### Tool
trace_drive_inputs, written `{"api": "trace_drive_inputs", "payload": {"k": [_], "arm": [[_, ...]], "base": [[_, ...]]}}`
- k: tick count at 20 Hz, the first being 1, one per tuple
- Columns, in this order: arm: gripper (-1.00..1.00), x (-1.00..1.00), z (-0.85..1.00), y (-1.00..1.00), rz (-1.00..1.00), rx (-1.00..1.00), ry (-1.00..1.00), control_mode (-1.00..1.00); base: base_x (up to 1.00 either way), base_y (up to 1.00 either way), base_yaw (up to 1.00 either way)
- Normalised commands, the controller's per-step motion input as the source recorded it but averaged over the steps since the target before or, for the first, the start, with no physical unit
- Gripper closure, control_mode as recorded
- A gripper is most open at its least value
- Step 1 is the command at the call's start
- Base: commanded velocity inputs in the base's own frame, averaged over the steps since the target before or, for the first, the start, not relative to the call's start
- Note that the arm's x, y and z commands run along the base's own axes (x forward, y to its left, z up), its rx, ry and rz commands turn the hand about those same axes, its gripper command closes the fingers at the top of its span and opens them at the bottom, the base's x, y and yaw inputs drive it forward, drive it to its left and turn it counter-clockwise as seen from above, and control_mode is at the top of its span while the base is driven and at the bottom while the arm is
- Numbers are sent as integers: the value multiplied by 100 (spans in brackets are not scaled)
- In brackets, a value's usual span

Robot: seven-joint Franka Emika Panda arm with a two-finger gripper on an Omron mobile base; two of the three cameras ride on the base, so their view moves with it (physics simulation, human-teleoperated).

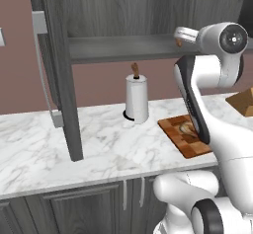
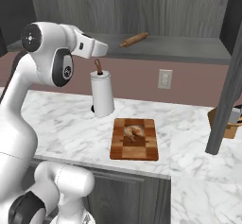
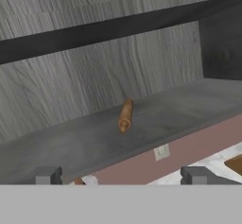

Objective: Open the cabinet, retrieve the rolling pin, and place it next to the meat on the cutting board to prepare for tenderizing.

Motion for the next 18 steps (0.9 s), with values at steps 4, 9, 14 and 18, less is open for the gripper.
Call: {"api": "trace_drive_inputs", "payload": {"k": [4,9,14,18], "arm": [[-100,17,-3,0,0,0,0,-100],[-100,19,-2,0,0,0,0,-100],[-100,20,0,0,0,0,0,-100],[-100,21,0,0,0,0,0,-100]], "base": [[0,0,0],[0,0,0],[0,0,0],[0,0,0]]}}
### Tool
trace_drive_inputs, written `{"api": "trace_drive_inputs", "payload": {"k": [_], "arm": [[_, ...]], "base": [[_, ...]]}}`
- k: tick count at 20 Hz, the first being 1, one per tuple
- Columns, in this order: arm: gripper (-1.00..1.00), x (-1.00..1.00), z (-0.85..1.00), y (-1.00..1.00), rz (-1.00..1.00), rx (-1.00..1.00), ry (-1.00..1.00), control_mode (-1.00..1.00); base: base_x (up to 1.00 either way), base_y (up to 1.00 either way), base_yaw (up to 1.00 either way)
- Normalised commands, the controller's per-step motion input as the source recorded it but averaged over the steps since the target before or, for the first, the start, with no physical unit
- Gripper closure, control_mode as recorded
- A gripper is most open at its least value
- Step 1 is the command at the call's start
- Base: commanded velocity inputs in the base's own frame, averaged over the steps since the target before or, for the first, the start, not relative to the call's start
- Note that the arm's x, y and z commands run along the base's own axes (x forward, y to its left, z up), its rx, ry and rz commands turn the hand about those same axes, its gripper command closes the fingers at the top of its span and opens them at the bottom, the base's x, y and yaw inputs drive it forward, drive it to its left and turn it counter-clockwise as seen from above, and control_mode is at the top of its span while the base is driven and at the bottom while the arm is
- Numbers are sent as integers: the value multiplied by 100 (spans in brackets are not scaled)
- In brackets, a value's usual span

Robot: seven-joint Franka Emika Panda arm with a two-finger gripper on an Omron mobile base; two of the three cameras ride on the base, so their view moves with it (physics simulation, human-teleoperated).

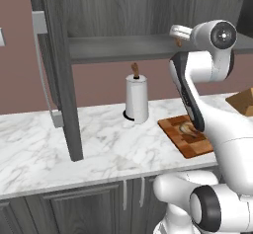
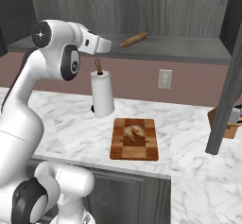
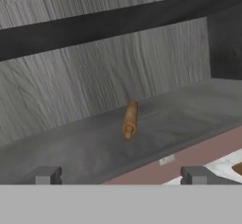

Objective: Open the cabinet, retrieve the rolling pin, and place it next to the meat on the cutting board to prepare for tenderizing.

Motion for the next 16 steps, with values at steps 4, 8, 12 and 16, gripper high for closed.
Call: {"api": "trace_drive_inputs", "payload": {"k": [4,8,12,16], "arm": [[-100,28,0,0,0,0,1,-100],[-100,37,0,0,0,0,5,-100],[-100,41,0,0,0,0,8,-100],[-100,39,0,0,0,0,10,-100]], "base": [[0,0,0],[0,0,0],[0,0,0],[0,0,0]]}}
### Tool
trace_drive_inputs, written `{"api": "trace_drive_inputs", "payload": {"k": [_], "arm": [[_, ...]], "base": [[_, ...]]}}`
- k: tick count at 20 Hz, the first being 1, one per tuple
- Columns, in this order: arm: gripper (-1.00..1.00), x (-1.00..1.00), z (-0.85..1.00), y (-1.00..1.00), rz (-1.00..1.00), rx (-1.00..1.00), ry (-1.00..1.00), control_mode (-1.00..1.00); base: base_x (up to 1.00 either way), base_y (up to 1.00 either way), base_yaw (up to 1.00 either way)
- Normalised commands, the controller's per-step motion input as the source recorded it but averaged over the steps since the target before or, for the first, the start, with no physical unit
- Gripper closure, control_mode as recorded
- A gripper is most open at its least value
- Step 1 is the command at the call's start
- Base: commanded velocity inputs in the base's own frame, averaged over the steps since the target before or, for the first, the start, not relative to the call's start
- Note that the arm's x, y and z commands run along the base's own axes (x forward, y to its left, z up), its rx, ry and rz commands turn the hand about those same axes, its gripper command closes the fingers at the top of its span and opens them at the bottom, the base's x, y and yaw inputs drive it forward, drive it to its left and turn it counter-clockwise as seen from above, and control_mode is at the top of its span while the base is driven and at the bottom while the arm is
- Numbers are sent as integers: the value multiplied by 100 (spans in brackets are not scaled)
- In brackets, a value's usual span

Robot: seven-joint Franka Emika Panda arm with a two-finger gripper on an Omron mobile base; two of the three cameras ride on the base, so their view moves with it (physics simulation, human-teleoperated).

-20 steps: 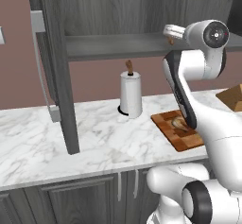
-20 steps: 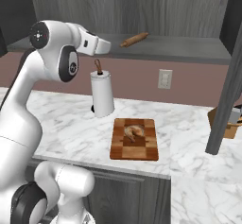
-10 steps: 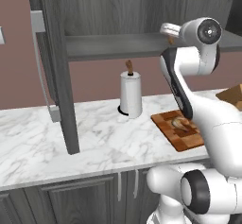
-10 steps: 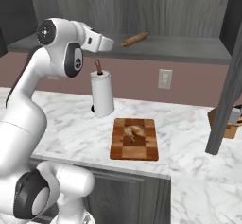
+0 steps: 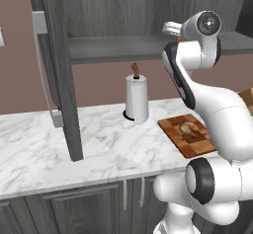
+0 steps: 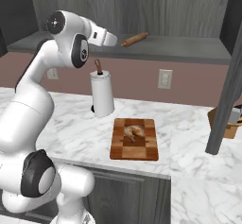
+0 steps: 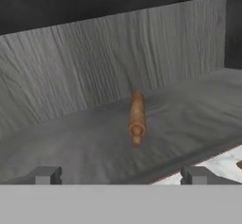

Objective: Open the cabinet, retrieve the rolling pin, and place it next to the meat on the cutting board to prepare for tenderizing.

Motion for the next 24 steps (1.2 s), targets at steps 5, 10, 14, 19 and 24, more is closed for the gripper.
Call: {"api": "trace_drive_inputs", "payload": {"k": [5,10,14,19,24], "arm": [[-100,42,8,-9,0,0,12,-100],[-100,42,13,-15,0,0,13,-100],[-100,35,1,-12,0,0,9,-100],[-100,29,0,-11,0,0,6,-100],[-100,25,0,-17,0,0,4,-100]], "base": [[0,0,0],[0,0,0],[0,0,0],[0,0,0],[0,0,0]]}}
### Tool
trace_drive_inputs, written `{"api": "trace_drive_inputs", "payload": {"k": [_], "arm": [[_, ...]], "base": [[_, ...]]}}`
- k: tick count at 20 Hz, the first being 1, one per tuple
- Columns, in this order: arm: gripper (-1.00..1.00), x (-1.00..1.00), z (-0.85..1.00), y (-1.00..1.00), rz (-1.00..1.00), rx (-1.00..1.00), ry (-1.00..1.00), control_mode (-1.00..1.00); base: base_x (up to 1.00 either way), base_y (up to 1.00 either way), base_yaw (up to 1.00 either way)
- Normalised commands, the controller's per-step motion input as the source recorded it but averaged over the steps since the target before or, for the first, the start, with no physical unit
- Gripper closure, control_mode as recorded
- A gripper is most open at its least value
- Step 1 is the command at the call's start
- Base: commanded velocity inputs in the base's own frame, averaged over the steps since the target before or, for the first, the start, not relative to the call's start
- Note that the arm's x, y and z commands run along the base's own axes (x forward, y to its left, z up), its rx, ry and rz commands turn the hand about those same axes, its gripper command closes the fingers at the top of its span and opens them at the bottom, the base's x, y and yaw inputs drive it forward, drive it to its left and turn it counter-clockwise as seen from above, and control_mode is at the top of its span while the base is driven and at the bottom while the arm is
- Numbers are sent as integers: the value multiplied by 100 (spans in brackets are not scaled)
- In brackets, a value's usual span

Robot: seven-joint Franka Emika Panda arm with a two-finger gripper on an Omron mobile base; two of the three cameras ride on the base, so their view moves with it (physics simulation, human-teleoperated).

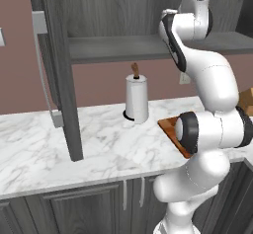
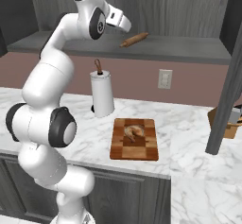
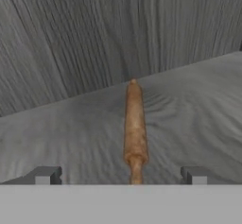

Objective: Open the cabinet, retrieve the rolling pin, and place it next to the meat on the cutting board to prepare for tenderizing.

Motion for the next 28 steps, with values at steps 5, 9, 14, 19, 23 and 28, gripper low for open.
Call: {"api": "trace_drive_inputs", "payload": {"k": [5,9,14,19,23,28], "arm": [[-100,24,-9,-20,0,0,3,-100],[-100,25,-21,-10,0,0,2,-100],[-100,18,-34,-1,0,0,0,-100],[-100,10,-31,0,0,0,0,-100],[-100,12,-31,-3,0,0,0,-100],[-100,14,-23,-3,0,0,0,-100]], "base": [[0,0,0],[0,0,0],[0,0,0],[0,0,0],[0,0,0],[0,0,0]]}}
